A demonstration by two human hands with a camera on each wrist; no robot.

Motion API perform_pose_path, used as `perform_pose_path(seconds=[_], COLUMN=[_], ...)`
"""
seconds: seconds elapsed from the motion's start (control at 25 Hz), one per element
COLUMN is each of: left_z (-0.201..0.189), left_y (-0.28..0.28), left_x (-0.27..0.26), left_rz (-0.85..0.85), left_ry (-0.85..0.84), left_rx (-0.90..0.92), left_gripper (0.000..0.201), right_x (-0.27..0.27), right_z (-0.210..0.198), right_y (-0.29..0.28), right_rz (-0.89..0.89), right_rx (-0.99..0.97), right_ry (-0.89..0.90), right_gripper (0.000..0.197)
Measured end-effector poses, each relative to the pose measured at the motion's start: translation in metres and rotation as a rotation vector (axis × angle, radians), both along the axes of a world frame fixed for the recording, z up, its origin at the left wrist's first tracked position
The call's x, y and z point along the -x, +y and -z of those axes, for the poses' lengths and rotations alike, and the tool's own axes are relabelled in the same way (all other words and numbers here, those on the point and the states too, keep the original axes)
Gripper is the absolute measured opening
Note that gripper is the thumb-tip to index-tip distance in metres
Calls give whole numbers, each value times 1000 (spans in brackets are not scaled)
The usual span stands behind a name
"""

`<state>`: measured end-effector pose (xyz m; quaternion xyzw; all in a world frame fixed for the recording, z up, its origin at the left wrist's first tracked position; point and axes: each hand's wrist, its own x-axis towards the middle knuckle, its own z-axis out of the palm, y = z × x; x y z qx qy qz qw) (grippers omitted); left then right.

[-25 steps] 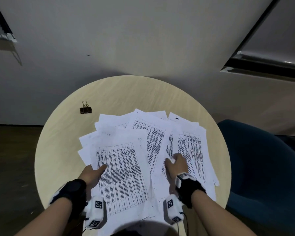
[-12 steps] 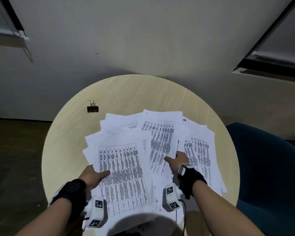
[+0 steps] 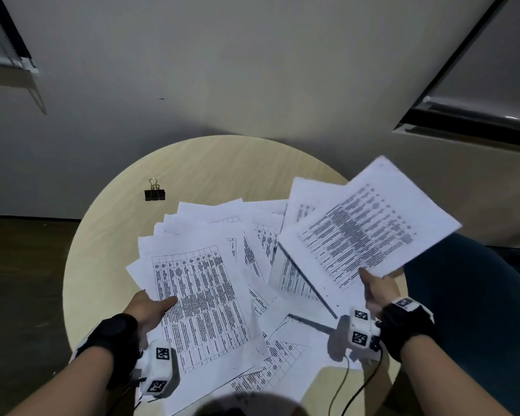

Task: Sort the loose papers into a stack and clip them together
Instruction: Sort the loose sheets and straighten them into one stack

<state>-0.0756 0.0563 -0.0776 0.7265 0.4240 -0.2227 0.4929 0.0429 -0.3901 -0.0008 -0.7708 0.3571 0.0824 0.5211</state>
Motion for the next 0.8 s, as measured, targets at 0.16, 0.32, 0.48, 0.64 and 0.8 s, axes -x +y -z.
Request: perform_pose_path(seconds=[0.16,0.32,0.48,0.64,0.8], left_z=[-6,-13,-19,-24,-32], left_y=[-3,-13,-27,-25,-22], left_x=[-3,-4,-3,-7,0], left_rz=[37,120,-25,-105,17], left_ry=[1,-42,-34,-60,-135], left_rx=[6,-15,91,306,215], left_gripper=[70,58,96,129,102], right_x=[-20,-5,39,60,51], right_z=[46,41,31,44,40], right_y=[-31,40,120,157,173], right_rz=[55,-89,-435,-849,-970], right_rx=[-264,-521,-129,8,279], right_ry=[34,-80,-19,121,110], right_gripper=[37,40,21,64,25])
